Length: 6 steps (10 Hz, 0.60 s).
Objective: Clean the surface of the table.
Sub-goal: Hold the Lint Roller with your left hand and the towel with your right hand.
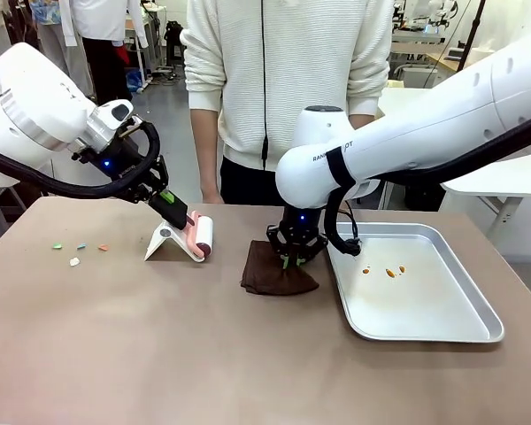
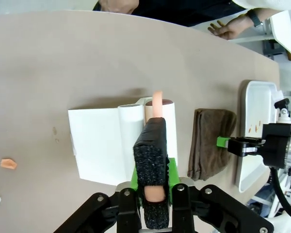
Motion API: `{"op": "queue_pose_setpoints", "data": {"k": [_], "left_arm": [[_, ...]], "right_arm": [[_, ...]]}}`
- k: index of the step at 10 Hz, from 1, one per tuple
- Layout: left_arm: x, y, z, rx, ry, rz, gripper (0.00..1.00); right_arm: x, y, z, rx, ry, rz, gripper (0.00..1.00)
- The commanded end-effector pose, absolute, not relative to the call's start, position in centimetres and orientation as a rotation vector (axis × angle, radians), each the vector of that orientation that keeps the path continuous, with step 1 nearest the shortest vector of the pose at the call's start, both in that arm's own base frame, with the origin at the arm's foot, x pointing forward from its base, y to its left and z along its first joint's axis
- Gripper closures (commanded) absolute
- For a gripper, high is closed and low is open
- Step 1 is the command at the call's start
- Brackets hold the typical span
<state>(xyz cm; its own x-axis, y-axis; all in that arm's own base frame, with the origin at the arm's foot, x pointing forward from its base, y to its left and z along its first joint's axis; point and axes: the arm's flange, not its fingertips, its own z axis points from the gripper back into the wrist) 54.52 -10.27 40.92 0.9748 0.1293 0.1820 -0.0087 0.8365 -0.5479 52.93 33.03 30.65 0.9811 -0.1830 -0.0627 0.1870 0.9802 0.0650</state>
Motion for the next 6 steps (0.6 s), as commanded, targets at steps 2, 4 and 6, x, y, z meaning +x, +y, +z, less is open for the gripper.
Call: {"op": "queue_pose_setpoints", "data": {"k": [2, 4, 6], "left_arm": [[54.23, -10.11, 40.91, -0.604, -0.256, 0.059, 1.00], [54.20, -10.07, 40.91, -0.607, -0.259, 0.058, 1.00], [54.07, -10.02, 41.06, -0.619, -0.267, 0.058, 1.00]], "right_arm": [[52.76, 32.12, 29.45, 0.066, 0.082, -0.177, 1.00], [52.72, 31.98, 29.45, 0.072, 0.087, -0.184, 1.00], [52.77, 31.84, 29.52, 0.079, 0.089, -0.186, 1.00]]}}
